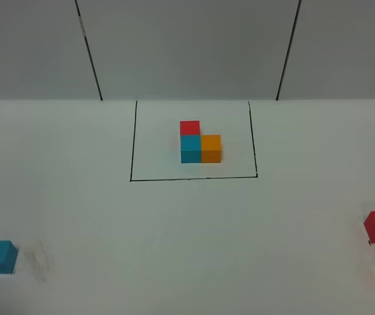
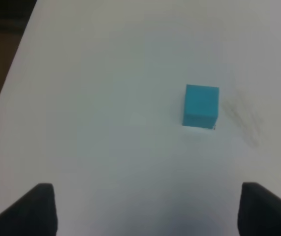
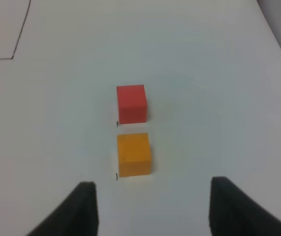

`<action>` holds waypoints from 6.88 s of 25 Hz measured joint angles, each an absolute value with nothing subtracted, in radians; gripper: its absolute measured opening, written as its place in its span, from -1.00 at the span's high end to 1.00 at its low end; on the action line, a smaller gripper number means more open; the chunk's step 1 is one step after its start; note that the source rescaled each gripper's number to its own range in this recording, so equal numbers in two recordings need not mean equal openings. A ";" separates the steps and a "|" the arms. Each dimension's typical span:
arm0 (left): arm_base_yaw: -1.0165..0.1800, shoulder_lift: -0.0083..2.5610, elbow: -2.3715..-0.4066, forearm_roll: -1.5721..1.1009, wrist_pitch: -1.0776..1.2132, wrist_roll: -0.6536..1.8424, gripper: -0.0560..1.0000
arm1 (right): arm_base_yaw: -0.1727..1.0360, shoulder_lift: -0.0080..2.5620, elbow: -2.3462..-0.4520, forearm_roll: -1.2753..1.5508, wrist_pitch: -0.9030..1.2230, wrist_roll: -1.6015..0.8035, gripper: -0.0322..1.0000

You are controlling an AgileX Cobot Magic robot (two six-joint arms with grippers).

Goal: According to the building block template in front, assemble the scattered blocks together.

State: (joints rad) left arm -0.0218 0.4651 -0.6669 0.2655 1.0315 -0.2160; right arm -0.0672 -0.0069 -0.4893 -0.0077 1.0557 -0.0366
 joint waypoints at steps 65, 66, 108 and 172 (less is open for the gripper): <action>-0.146 1.696 -1.075 0.095 0.752 0.301 0.89 | -0.067 -0.007 -0.489 -0.008 1.056 -0.037 0.72; -0.174 1.696 -1.111 0.055 0.801 0.416 0.89 | -0.067 -0.007 -0.489 -0.008 1.056 -0.037 0.72; -0.661 2.020 -1.292 -0.067 0.592 1.076 0.89 | -0.067 -0.007 -0.489 -0.008 1.056 -0.037 0.72; -0.450 1.700 -1.926 0.321 1.196 -0.090 -0.70 | -0.067 -0.007 -0.489 -0.008 1.056 -0.037 0.72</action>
State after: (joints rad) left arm -0.4497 1.7001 -1.9257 0.3212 1.1955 -0.0903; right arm -0.0672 -0.0069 -0.4893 -0.0077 1.0557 -0.0366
